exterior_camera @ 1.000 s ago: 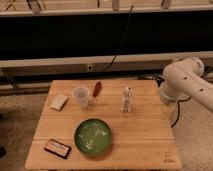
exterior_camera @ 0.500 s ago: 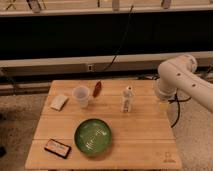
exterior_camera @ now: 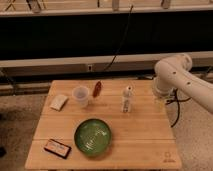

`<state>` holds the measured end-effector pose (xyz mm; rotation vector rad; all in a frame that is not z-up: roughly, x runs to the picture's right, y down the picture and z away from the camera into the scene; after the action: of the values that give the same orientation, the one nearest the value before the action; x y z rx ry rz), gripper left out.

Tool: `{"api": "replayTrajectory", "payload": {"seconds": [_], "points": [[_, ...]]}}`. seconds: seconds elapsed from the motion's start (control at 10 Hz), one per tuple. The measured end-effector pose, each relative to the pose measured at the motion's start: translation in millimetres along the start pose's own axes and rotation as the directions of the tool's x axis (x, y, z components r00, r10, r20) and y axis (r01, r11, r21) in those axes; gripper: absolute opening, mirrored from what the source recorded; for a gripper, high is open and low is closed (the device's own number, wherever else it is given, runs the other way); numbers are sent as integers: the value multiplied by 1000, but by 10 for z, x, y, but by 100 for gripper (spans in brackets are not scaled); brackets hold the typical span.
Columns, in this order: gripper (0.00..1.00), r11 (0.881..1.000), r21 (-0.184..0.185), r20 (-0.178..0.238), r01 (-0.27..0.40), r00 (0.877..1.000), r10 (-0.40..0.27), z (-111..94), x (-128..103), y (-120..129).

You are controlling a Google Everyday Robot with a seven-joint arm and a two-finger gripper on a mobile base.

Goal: Knock the bottle over

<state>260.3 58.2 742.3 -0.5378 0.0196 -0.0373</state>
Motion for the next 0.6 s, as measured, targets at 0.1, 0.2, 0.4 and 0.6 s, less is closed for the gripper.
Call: {"api": "replayTrajectory", "payload": {"seconds": [0.1,0.2,0.4,0.6], "points": [[80,1000,0,-2,2,1000,-2,24,-5,-24],[80,1000,2,-2,8,1000,-8,37,-38,-55],[80,1000,8,-6,16,1000,-16,90,-67,-111],[80,1000,10,-2,25,1000,-24,137,-162,-179]]}}
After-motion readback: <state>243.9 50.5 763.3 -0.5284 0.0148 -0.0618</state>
